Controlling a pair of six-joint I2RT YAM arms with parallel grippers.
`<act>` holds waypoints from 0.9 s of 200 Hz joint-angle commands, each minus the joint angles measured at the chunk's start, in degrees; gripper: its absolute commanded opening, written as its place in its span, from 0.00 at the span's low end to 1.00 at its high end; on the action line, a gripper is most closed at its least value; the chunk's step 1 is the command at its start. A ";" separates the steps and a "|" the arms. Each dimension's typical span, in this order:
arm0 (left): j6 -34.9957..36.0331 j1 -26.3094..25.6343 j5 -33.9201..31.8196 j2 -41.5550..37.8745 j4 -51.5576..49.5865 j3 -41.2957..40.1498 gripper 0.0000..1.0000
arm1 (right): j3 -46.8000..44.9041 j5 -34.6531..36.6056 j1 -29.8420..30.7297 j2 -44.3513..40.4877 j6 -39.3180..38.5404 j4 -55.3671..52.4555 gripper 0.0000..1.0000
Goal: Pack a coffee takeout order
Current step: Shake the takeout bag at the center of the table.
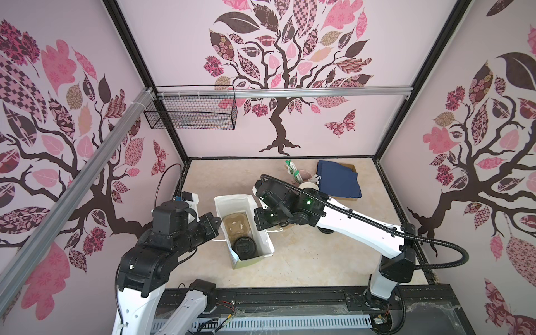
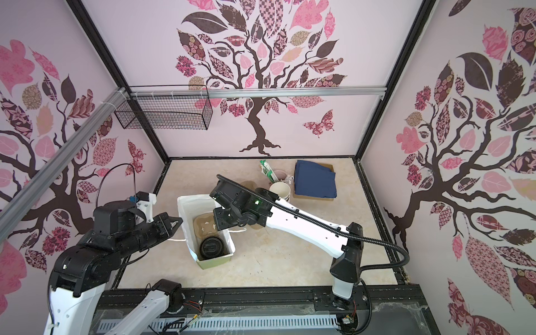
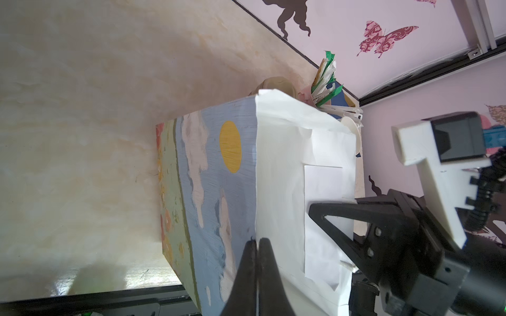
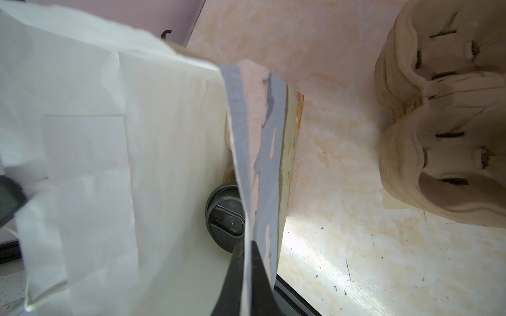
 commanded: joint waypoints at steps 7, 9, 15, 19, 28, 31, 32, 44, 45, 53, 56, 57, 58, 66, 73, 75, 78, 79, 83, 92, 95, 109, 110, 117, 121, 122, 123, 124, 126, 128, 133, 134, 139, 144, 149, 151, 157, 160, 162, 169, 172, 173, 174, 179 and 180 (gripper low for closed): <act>-1.95 -0.19 1.44 0.21 -0.84 -0.54 0.00 | 3.92 -0.50 -0.11 1.64 1.26 -4.19 0.00; -2.03 -0.18 1.45 0.22 -0.82 -0.55 0.00 | 4.08 -0.45 -0.11 1.72 1.33 -4.46 0.00; -2.21 -0.16 1.69 0.37 -0.74 -0.64 0.00 | 4.52 -0.46 -0.11 1.98 1.46 -5.02 0.00; -2.31 -0.12 1.79 0.47 -0.73 -0.68 0.00 | 4.76 -0.33 -0.11 2.06 1.66 -5.46 0.00; -2.69 -0.17 2.05 0.69 -0.66 -0.84 0.00 | 5.35 -0.28 -0.11 2.41 1.72 -6.25 0.00; -2.72 -0.20 2.20 0.81 -0.67 -0.85 0.00 | 5.56 -0.24 -0.11 2.59 1.86 -6.50 0.00; -2.69 -0.19 2.22 0.78 -0.61 -0.88 0.00 | 5.65 -0.24 -0.11 2.62 1.82 -6.55 0.00; -2.85 -0.22 2.49 1.09 -0.45 -1.15 0.00 | 6.41 -0.22 -0.11 3.23 2.05 -7.91 0.00; -2.85 -0.20 2.49 1.09 -0.46 -1.20 0.00 | 6.47 -0.18 -0.11 3.25 2.05 -7.96 0.00; -2.94 -0.15 2.59 1.29 -0.38 -1.38 0.00 | 6.79 -0.22 -0.11 3.61 2.13 -8.57 0.00; -2.99 -0.17 2.67 1.32 -0.39 -1.49 0.00 | 6.94 -0.11 -0.11 3.78 2.18 -8.88 0.00; -3.05 -0.17 2.67 1.38 -0.38 -1.50 0.00 | 6.96 -0.08 -0.11 3.83 2.21 -8.98 0.00; -3.04 -0.17 2.67 1.42 -0.38 -1.56 0.00 | 6.97 -0.11 -0.11 3.90 2.22 -9.02 0.00; -3.15 -0.19 2.89 1.60 -0.34 -1.82 0.00 | 7.21 0.15 -0.11 4.26 2.28 -9.65 0.00; -3.28 -0.16 3.02 1.78 -0.35 -2.04 0.00 | 7.45 0.21 -0.11 4.58 2.32 -10.22 0.00; -3.33 -0.15 3.02 1.80 -0.35 -2.11 0.00 | 7.44 0.25 -0.11 4.70 2.32 -10.32 0.00; -3.39 -0.16 3.03 1.87 -0.31 -2.27 0.00 | 7.62 0.26 -0.11 4.80 2.44 -10.55 0.00; -3.43 -0.17 3.07 1.88 -0.34 -2.29 0.00 | 7.65 0.28 -0.11 4.87 2.42 -10.65 0.00; -3.50 -0.17 3.20 1.93 -0.22 -2.46 0.00 | 7.89 0.37 -0.11 5.01 2.44 -10.88 0.00; -3.57 -0.18 3.29 2.11 -0.12 -2.74 0.00 | 8.39 0.61 -0.11 5.48 2.53 -11.65 0.00; -3.62 -0.17 3.37 2.17 -0.04 -2.75 0.00 | 8.62 0.76 -0.11 5.60 2.56 -11.93 0.00; -3.49 -0.20 3.47 2.63 -0.03 -2.84 0.00 | 9.40 1.21 -0.18 6.42 2.48 -13.02 0.00; -3.52 -0.15 3.47 2.61 -0.03 -2.84 0.00 | 9.42 1.24 -0.19 6.47 2.49 -13.07 0.00; -3.30 -0.17 3.47 2.85 -0.11 -2.87 0.00 | 9.60 1.34 -0.20 6.76 2.44 -13.38 0.00; -3.17 -0.14 3.47 2.86 -0.16 -2.98 0.00 | 9.74 1.40 -0.20 6.91 2.42 -13.50 0.00; -3.14 -0.16 3.47 2.95 -0.18 -3.04 0.00 | 9.76 1.42 -0.20 6.98 2.41 -13.52 0.00; -3.12 -0.17 3.47 2.99 -0.19 -3.07 0.00 | 9.78 1.43 -0.20 7.01 2.41 -13.54 0.00; -3.12 -0.17 3.47 3.01 -0.24 -3.08 0.00 | 9.83 1.43 -0.20 7.03 2.45 -13.54 0.00; -3.11 -0.17 3.40 3.00 -0.21 -3.16 0.00 | 9.82 1.41 -0.20 7.11 2.42 -13.61 0.00; -3.11 -0.20 3.38 3.05 -0.25 -3.23 0.00 | 9.93 1.50 -0.20 7.17 2.41 -13.70 0.00; -3.03 -0.15 3.25 3.11 -0.30 -3.41 0.00 | 10.11 1.52 -0.27 7.27 2.42 -13.84 0.00; -3.07 -0.12 3.23 3.07 -0.29 -3.43 0.00 | 10.17 1.57 -0.28 7.33 2.41 -13.87 0.00; -3.10 -0.12 2.94 3.04 -0.41 -3.59 0.00 | 10.37 1.63 -0.29 7.50 2.45 -13.99 0.00; -3.23 -0.09 2.63 2.99 -0.60 -3.74 0.00 | 10.55 1.82 -0.29 7.65 2.46 -14.17 0.00; -3.20 -0.14 2.28 3.03 -0.69 -3.80 0.00 | 10.77 2.02 -0.29 7.79 2.43 -14.39 0.00; -3.22 -0.12 2.14 3.03 -0.72 -3.85 0.00 | 10.82 2.11 -0.29 7.87 2.45 -14.44 0.00; -3.25 -0.16 1.77 2.99 -0.95 -3.89 0.01 | 11.14 2.36 -0.29 7.99 2.48 -14.71 0.00; -3.23 -0.10 1.65 2.99 -1.00 -3.89 0.02 | 11.30 2.54 -0.29 8.05 2.41 -14.85 0.00; -3.21 -0.13 1.59 3.00 -1.04 -3.89 0.02 | 11.40 2.68 -0.29 8.15 2.41 -14.95 0.00; -3.11 -0.12 1.52 3.03 -1.08 -3.98 0.04 | 11.70 2.99 -0.29 8.21 2.48 -15.30 0.00; -3.11 -0.17 1.45 3.09 -1.08 -3.97 0.05 | 11.84 3.13 -0.29 8.28 2.49 -15.42 0.00; -3.11 -0.13 1.45 3.10 -1.08 -3.97 0.05 | 11.87 3.16 -0.29 8.32 2.49 -15.49 0.00; -3.11 -0.15 1.45 3.11 -1.08 -3.98 0.06 | 11.88 3.18 -0.29 8.30 2.49 -15.49 0.00; -3.11 -0.15 1.45 3.11 -1.08 -3.98 0.09 | 11.94 3.19 -0.37 8.34 2.41 -15.59 0.00; -3.11 -0.12 1.45 3.07 -1.08 -3.98 0.10 | 11.92 3.20 -0.37 8.31 2.45 -15.63 0.00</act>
